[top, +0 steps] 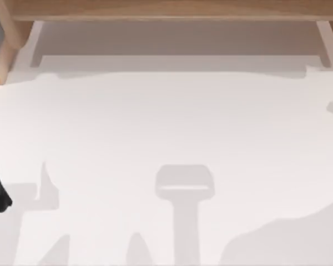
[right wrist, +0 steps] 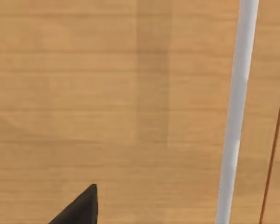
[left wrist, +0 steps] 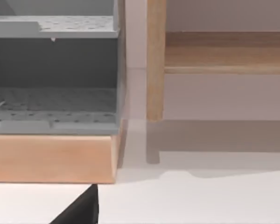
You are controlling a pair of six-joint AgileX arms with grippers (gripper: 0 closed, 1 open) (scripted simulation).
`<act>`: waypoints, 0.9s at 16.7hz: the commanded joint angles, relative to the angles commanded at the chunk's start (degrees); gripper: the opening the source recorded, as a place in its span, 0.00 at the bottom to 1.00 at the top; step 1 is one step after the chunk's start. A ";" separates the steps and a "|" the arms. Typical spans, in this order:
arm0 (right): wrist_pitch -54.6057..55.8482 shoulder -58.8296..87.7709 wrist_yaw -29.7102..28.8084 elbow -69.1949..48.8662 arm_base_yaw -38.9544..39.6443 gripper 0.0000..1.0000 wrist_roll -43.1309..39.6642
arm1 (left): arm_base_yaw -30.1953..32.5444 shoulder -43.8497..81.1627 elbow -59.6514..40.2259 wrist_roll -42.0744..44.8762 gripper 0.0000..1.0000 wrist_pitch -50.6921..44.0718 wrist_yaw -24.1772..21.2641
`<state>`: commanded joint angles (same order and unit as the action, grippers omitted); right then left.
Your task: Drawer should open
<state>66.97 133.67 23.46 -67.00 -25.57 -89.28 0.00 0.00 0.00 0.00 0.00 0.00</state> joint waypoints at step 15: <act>-1.41 1.18 -0.63 -2.57 0.61 0.32 -0.01 | 0.00 0.00 0.00 0.00 1.00 0.00 0.00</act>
<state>65.57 134.84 22.83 -69.57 -24.96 -89.29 0.00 0.00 0.00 0.00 0.00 0.00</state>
